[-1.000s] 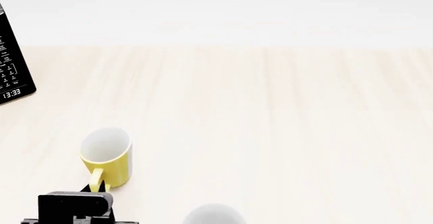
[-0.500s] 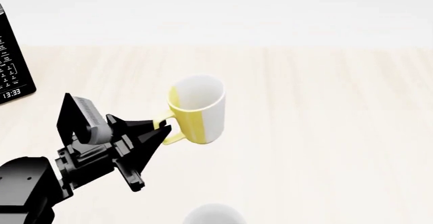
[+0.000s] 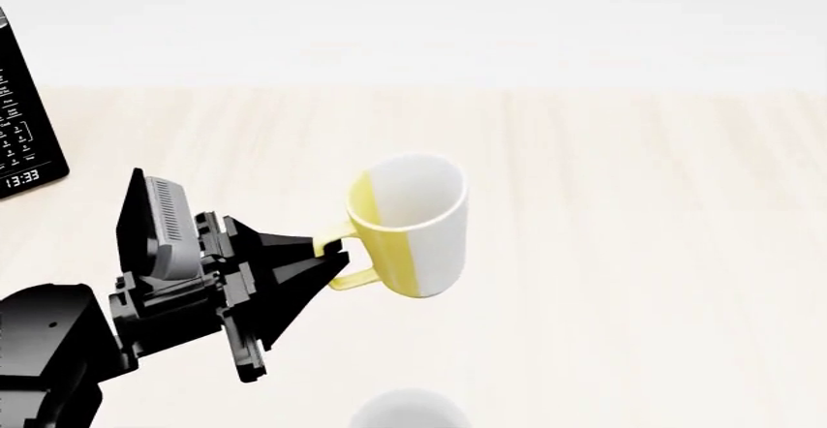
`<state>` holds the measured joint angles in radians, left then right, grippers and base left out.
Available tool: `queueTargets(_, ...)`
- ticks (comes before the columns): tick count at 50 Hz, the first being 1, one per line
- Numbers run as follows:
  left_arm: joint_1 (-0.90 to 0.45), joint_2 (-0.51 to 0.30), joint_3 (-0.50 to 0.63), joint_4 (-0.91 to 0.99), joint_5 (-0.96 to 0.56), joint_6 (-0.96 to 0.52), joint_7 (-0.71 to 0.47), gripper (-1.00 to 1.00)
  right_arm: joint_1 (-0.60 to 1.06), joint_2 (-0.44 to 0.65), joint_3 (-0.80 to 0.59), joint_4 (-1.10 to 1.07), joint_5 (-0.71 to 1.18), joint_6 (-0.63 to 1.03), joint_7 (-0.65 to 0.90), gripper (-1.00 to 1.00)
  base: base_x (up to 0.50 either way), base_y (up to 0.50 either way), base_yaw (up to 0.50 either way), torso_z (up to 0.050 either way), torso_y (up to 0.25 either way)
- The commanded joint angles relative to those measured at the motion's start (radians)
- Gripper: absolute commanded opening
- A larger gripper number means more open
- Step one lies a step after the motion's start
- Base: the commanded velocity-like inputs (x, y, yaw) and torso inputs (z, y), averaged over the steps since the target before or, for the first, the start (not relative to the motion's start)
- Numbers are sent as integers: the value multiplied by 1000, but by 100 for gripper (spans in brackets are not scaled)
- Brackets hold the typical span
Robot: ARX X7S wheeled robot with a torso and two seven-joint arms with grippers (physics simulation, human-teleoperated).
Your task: Put the yellow and white mug to the front of the white mug.
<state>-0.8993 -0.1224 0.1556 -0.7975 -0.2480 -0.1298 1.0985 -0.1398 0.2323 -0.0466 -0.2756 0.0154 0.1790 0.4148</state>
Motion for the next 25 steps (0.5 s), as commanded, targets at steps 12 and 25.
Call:
queueTargets(12,-62,26,46,-301,67,255,-37,-100,-2,9,-13,-8,1,3,9,100,0,0,0,0,0)
queueTargets(25,-84,51,32,-510,116,429,-64,-100,3,13,-20,-9,2,9,13,100,0,0,0,0,0)
